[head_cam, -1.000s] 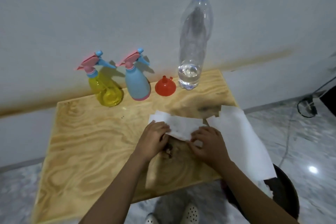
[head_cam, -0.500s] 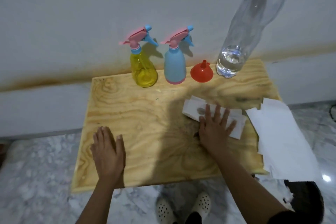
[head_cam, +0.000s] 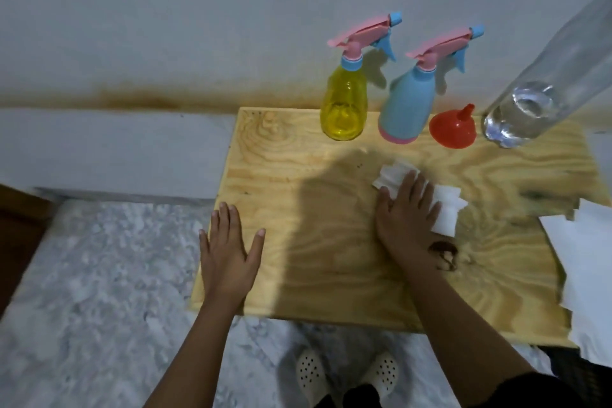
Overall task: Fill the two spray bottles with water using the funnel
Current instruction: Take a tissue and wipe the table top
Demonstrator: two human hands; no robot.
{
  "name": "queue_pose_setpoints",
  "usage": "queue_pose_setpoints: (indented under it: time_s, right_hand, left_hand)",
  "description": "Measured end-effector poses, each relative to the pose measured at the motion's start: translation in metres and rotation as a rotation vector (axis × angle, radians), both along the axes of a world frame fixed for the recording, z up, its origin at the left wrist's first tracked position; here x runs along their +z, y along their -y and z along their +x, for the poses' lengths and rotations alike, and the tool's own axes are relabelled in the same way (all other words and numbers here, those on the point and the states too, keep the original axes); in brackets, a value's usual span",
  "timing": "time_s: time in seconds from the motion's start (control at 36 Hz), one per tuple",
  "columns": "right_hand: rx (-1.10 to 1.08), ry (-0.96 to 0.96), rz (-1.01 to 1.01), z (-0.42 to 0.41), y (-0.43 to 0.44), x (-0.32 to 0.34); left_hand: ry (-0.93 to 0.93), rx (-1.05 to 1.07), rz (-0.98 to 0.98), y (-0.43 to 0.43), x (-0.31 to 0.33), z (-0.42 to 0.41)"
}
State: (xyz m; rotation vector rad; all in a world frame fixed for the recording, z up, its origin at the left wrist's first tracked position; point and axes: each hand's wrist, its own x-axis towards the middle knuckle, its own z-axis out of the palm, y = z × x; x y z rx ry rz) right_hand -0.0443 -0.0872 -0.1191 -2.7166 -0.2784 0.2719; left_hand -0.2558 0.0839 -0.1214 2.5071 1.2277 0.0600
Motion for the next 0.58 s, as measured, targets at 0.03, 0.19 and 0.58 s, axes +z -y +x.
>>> queue_pose_setpoints:
  time_s: [0.03,0.19,0.58]
  right_hand:
    - [0.046,-0.006,0.012,-0.004,-0.009,0.001]
    - [0.176,0.059,0.022,-0.019,-0.058,-0.002]
    - [0.533,0.110,0.032,-0.032,-0.117,-0.006]
  left_hand:
    - [0.003,0.001,0.002,-0.001,0.000,-0.001]
    - [0.026,0.019,-0.010,-0.003,-0.002,-0.005]
    - [0.028,0.013,0.009,-0.004,-0.003,-0.006]
